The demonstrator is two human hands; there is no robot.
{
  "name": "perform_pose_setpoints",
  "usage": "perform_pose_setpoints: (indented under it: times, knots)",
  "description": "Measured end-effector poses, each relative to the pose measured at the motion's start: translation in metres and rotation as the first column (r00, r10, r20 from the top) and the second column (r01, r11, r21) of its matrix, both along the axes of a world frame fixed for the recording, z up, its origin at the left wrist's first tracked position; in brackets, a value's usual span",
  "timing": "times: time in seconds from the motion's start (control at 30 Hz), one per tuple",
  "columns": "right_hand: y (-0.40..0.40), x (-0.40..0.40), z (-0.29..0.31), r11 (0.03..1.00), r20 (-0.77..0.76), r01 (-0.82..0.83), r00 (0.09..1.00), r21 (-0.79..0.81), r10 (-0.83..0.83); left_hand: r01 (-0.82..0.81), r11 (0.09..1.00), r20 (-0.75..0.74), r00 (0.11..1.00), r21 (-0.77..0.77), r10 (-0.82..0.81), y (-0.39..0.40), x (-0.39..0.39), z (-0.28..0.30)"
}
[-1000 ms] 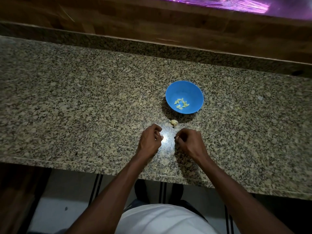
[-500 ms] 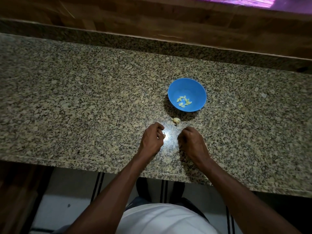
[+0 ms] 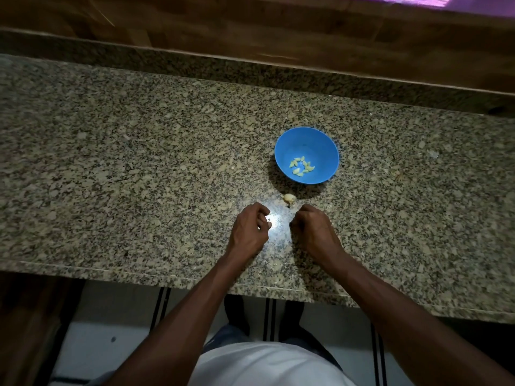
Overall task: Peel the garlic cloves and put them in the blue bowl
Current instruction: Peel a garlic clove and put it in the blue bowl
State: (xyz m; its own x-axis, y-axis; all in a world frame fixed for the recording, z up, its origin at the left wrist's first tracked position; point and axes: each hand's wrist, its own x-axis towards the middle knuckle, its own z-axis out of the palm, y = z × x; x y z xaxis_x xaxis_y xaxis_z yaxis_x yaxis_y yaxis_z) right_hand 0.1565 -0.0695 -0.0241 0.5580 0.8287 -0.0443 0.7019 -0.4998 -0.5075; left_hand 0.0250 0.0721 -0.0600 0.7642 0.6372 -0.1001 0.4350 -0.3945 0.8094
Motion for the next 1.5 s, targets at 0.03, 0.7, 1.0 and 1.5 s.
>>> perform_pose_setpoints:
  times: [0.03, 0.7, 1.0, 1.5]
  knots:
    - [0.000, 0.000, -0.001, 1.000, -0.009, 0.001, 1.000, 0.010, -0.001, 0.003, 1.000, 0.008, 1.000, -0.001, -0.003, 0.000, 0.000, 0.000]
    - [-0.007, -0.018, 0.006, 0.748, -0.799, 0.661, 0.479, 0.057, -0.363, -0.006, 0.899, 0.113, 0.992, -0.439, 0.062, -0.008, 0.003, 0.028]
    - [-0.012, -0.026, 0.013, 0.772, -0.854, 0.634, 0.426, 0.046, -0.299, -0.060, 0.930, 0.141, 0.983, -0.361, 0.119, -0.027, 0.010, 0.032]
    - [-0.018, -0.017, 0.001, 0.855, -0.501, 0.456, 0.815, 0.247, -0.290, -0.345, 0.518, -0.216, 0.931, -0.782, 0.294, -0.042, 0.027, 0.047]
